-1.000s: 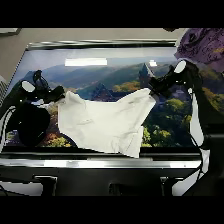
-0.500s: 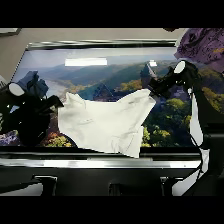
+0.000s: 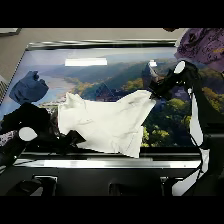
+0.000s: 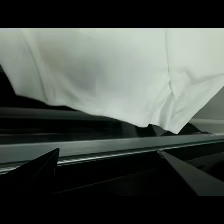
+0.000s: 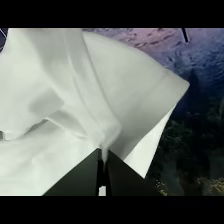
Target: Fold the clothes and pants, and hang the long-sleeved shirts on hangers.
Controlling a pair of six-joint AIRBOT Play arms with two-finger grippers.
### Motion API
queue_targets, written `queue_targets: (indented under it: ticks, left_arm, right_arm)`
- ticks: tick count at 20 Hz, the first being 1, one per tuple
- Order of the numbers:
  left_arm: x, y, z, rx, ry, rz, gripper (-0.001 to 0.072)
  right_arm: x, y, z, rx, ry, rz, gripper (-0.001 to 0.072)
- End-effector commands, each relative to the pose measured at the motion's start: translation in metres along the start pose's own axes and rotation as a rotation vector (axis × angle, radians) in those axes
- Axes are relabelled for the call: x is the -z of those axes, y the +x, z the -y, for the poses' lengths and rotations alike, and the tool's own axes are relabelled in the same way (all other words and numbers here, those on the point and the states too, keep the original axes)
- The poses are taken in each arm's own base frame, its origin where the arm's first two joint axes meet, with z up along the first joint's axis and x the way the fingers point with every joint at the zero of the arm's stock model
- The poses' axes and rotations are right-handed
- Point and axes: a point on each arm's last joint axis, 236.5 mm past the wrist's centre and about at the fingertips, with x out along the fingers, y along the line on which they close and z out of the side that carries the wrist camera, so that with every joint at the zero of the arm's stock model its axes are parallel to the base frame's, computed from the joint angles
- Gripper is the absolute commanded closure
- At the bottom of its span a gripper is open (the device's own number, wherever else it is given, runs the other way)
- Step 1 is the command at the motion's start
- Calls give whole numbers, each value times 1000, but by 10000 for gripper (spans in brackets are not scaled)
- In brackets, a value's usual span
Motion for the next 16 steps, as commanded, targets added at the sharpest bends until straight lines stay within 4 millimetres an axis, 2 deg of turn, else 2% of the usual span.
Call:
queue_targets:
  ticks: [1,6,9,14,16]
  left_arm:
    - [22,26,4,33,-44,11,-13]
    - [9,54,6,32,-98,51,-13]
    - [1,64,-2,8,-122,58,-13]
    - [-17,70,-3,13,-136,115,-13]
    - [-17,75,-6,7,-152,104,-13]
  right_arm:
    - [6,0,3,13,-5,-23,690]
    - [7,-2,3,15,-6,-25,690]
    - [8,-3,4,20,-7,-25,690]
    - [8,-3,8,36,-9,-26,690]
    - [8,-4,7,35,-8,-25,690]
